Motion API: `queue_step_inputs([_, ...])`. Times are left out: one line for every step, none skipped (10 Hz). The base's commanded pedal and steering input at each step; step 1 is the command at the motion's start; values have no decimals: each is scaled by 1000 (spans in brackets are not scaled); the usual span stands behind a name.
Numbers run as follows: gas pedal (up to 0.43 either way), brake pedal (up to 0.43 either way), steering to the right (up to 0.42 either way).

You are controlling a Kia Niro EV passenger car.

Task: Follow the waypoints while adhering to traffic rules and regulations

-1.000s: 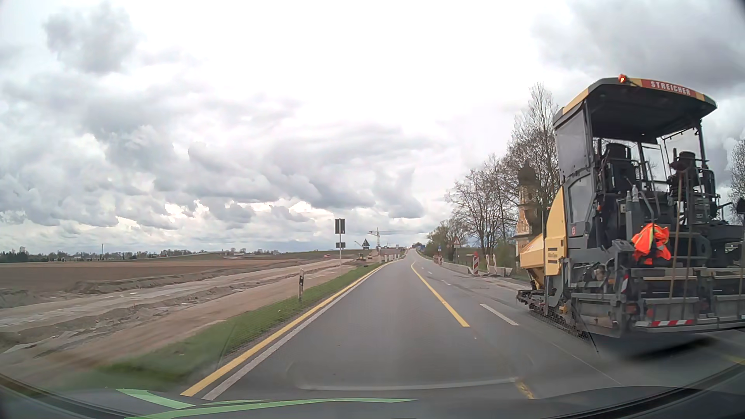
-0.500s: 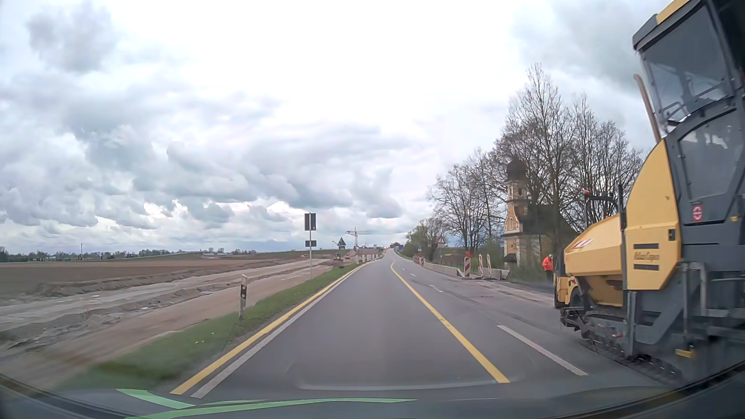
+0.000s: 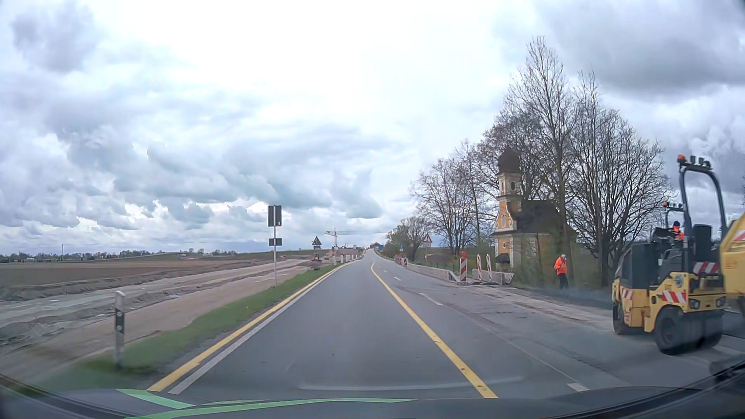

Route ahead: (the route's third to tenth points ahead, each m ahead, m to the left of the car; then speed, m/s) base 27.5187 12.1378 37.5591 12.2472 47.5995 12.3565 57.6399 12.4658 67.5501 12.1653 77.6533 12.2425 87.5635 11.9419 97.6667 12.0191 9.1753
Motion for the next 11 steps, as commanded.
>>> queue_step_inputs([268,0,33])
queue_step_inputs([268,0,29])
queue_step_inputs([268,0,25])
queue_step_inputs([260,0,20])
queue_step_inputs([260,0,15])
queue_step_inputs([260,0,11])
queue_step_inputs([248,0,10])
queue_step_inputs([248,0,10])
queue_step_inputs([248,0,8])
queue_step_inputs([240,0,6])
queue_step_inputs([240,0,4])
